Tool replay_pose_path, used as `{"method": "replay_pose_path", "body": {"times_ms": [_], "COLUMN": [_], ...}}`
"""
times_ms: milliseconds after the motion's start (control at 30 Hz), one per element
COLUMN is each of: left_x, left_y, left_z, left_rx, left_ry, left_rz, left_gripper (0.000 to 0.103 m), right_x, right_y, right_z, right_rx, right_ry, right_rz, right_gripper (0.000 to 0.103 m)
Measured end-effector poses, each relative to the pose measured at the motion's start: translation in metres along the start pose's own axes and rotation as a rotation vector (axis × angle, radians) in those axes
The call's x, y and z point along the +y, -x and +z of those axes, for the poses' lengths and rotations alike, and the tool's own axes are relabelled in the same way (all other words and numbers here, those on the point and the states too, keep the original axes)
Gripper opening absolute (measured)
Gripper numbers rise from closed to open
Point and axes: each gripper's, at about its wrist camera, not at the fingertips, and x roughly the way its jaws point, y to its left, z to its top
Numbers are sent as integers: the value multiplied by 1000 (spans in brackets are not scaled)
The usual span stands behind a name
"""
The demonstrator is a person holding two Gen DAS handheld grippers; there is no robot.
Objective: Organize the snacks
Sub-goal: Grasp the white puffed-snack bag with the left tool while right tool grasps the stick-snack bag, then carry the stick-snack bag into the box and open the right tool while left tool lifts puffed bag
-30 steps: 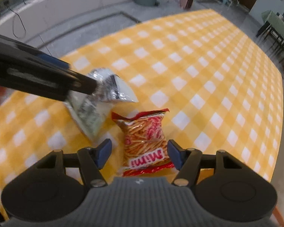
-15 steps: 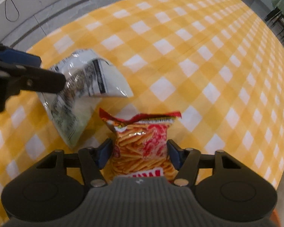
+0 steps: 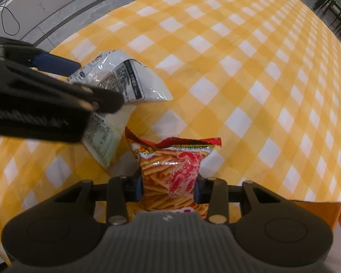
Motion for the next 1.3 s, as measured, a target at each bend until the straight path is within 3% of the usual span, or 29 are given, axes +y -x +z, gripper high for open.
{"method": "replay_pose_path", "body": {"times_ms": [167, 433, 700, 900, 1100, 1300], "left_x": [-1, -5, -3, -15, -31, -53], "left_y": [-10, -11, 10, 40, 71, 101], "left_z": [-3, -3, -7, -18, -25, -37], "left_rx": [15, 30, 15, -37, -101, -169], "left_ry": [20, 23, 27, 12, 6, -28], "left_rz": [-5, 41, 94, 119, 134, 145], "left_gripper": [86, 53, 49, 49, 49, 49], "right_x": [-5, -9, -26, -23, -18, -31], "right_y": [-2, 2, 42, 111, 177, 207], "right_z": [-1, -6, -30, -66, -116, -162], "right_rx": [-7, -44, -148, -289, -378, -391], "right_ry": [-6, -45, -177, -209, -267, -346], "right_rz": [9, 8, 61, 113, 105, 55], "right_gripper": [38, 35, 34, 34, 35, 35]}}
